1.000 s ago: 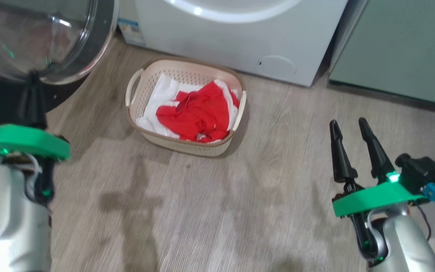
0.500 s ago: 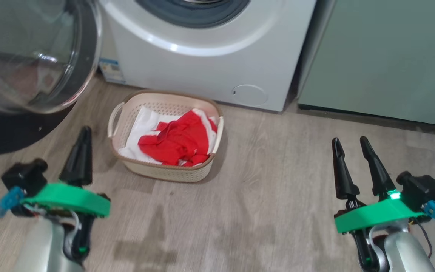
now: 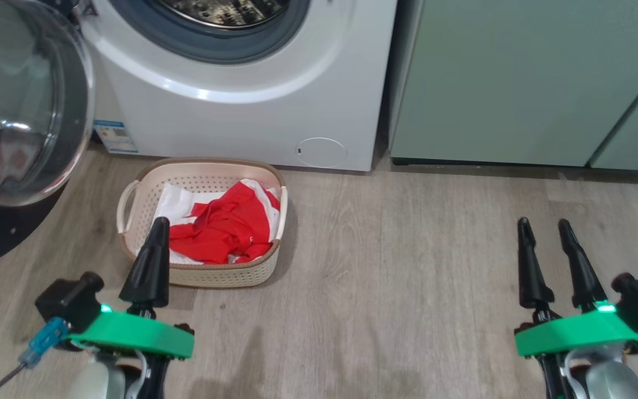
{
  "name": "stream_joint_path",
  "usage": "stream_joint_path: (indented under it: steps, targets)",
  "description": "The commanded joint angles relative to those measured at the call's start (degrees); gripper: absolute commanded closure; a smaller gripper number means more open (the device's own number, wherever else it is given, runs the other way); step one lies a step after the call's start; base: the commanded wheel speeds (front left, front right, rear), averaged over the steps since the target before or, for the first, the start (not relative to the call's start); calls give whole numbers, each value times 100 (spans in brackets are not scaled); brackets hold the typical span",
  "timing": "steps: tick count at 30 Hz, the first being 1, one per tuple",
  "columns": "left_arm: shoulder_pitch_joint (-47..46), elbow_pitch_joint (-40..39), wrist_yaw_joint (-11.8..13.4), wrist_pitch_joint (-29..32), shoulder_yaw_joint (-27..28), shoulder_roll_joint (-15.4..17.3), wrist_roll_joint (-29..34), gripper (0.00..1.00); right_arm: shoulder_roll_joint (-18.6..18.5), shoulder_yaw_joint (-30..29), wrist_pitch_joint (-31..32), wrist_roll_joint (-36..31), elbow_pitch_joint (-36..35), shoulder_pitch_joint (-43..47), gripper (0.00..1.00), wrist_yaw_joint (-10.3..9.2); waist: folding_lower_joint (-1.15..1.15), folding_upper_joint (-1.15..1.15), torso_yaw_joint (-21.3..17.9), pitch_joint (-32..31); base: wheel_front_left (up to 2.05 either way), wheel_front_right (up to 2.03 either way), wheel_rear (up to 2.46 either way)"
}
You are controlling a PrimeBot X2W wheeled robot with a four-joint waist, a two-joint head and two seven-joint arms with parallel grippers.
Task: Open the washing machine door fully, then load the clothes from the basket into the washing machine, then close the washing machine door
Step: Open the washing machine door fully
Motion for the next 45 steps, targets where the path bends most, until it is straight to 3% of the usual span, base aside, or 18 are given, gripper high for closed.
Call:
stream_joint_path:
  steps: [1, 8, 9, 10, 22, 45]
  targets:
    - [-94, -278, -5, -28, 188, -27, 34, 100, 2, 64, -54, 57, -223, -47, 0, 41, 0, 0, -87, 0, 0, 0, 0]
    - [218, -351, -5, -28, 192, -125, 140, 100, 2, -62, -60, 132, -213, 41, 0, 41, 0, 0, -352, 32, 0, 0, 0]
    - [234, -408, -5, -28, 256, -132, 168, 24, 2, -76, -60, 131, -213, 51, 0, 41, 0, 0, -373, 38, 0, 0, 0]
    - [255, -453, -5, -28, 275, -136, 122, 0, 2, -90, -61, 112, -208, 64, 0, 41, 0, 0, -390, 42, 0, 0, 0]
    - [420, -740, -5, -28, -20, -141, 182, 0, 2, -231, -62, 67, -183, 137, 0, 41, 0, 0, -412, 65, 0, 0, 0]
    - [405, -803, 2, -28, 93, -142, 131, 0, 2, -185, -62, 47, -228, 121, 0, 41, 0, 0, -226, 119, 0, 0, 0]
